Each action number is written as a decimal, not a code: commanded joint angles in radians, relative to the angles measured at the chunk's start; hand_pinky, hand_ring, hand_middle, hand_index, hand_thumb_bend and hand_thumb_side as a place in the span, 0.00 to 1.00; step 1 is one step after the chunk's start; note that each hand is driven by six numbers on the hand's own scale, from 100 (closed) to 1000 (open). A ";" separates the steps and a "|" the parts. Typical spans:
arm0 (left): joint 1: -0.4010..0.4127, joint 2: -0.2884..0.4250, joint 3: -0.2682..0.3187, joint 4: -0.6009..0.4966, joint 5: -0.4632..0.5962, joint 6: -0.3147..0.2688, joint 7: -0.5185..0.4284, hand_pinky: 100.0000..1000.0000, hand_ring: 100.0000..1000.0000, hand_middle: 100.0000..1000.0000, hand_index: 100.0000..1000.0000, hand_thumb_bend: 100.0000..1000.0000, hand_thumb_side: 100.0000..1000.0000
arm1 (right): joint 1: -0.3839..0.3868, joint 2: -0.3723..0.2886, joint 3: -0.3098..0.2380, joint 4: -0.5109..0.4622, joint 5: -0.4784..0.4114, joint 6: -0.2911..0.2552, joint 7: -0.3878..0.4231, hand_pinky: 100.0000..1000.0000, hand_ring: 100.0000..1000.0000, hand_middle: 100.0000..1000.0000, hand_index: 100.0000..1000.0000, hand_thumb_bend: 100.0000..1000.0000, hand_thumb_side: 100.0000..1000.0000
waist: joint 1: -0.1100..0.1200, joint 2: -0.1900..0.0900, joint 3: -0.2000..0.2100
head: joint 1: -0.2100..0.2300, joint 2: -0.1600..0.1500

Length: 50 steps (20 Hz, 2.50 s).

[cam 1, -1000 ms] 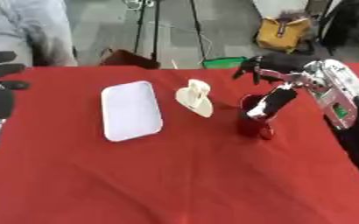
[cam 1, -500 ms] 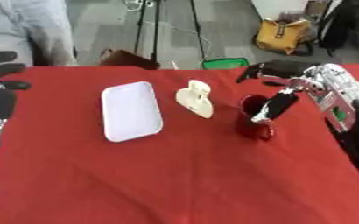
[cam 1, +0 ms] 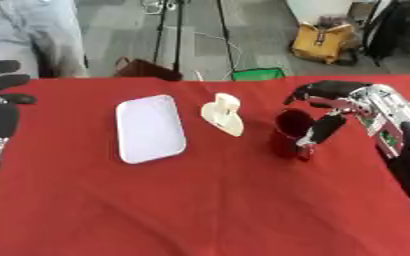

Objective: Pick up objects on the table and place them in the box.

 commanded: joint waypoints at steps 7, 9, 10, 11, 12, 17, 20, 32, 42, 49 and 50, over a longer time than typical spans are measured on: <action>-0.013 0.009 0.003 -0.015 0.002 0.000 -0.001 0.63 0.74 0.72 0.93 0.58 0.56 | -0.006 -0.001 -0.012 0.018 0.009 0.004 -0.028 0.49 0.69 0.80 0.84 0.59 0.44 | 0.005 -0.016 -0.001 | 0.002 -0.011; -0.013 0.009 0.002 -0.015 0.002 0.000 -0.001 0.63 0.74 0.72 0.93 0.58 0.56 | -0.005 0.000 -0.011 0.014 0.005 0.006 -0.047 0.39 0.59 0.76 0.80 0.54 0.44 | 0.005 -0.016 0.000 | 0.002 -0.011; -0.013 0.009 0.002 -0.015 0.002 0.000 -0.002 0.63 0.74 0.72 0.93 0.58 0.56 | -0.005 0.000 -0.010 0.011 0.003 0.006 -0.057 0.37 0.57 0.75 0.79 0.52 0.44 | 0.004 -0.017 0.000 | 0.002 -0.011; -0.013 0.009 0.002 -0.015 0.002 0.000 -0.002 0.63 0.74 0.72 0.93 0.58 0.56 | -0.004 -0.001 -0.008 0.009 0.000 0.005 -0.064 0.37 0.57 0.75 0.79 0.52 0.44 | 0.004 -0.017 0.000 | 0.002 -0.012; -0.013 0.009 0.002 -0.015 0.002 0.000 -0.002 0.63 0.74 0.72 0.93 0.58 0.56 | -0.004 -0.001 -0.008 0.008 -0.001 0.005 -0.069 0.37 0.56 0.74 0.79 0.51 0.44 | 0.004 -0.017 0.000 | 0.003 -0.012; -0.014 0.010 0.002 -0.015 0.002 0.000 -0.002 0.63 0.74 0.72 0.93 0.58 0.56 | -0.011 -0.009 -0.005 -0.027 -0.029 -0.003 -0.088 0.33 0.53 0.72 0.78 0.50 0.45 | 0.001 -0.020 0.001 | 0.004 -0.013; -0.014 0.010 0.002 -0.015 0.003 0.000 -0.002 0.63 0.74 0.72 0.93 0.58 0.55 | -0.014 -0.015 -0.001 -0.052 -0.047 -0.004 -0.084 0.33 0.53 0.72 0.78 0.50 0.45 | -0.001 -0.021 0.002 | 0.005 -0.013; -0.026 0.009 -0.008 -0.017 0.013 -0.001 -0.011 0.63 0.74 0.72 0.93 0.59 0.55 | -0.069 -0.045 0.027 -0.181 -0.123 -0.034 -0.113 0.30 0.51 0.71 0.77 0.50 0.49 | -0.021 -0.025 0.030 | 0.006 -0.017; -0.053 -0.005 -0.031 -0.029 0.025 -0.004 -0.023 0.62 0.74 0.72 0.92 0.60 0.52 | -0.108 -0.039 0.037 -0.166 -0.107 -0.048 -0.135 0.32 0.52 0.72 0.77 0.49 0.50 | -0.043 -0.026 0.084 | 0.001 -0.018; -0.084 -0.035 -0.049 -0.044 0.039 -0.014 -0.027 0.62 0.73 0.72 0.92 0.62 0.50 | -0.131 -0.020 0.018 -0.136 -0.082 -0.029 -0.207 0.27 0.49 0.71 0.76 0.52 0.53 | -0.053 -0.018 0.142 | -0.004 -0.022; -0.090 -0.042 -0.055 -0.044 0.043 -0.016 -0.029 0.62 0.73 0.72 0.92 0.62 0.50 | -0.142 -0.013 0.009 -0.138 -0.081 -0.020 -0.219 0.27 0.49 0.71 0.76 0.52 0.53 | -0.056 -0.015 0.152 | -0.009 -0.023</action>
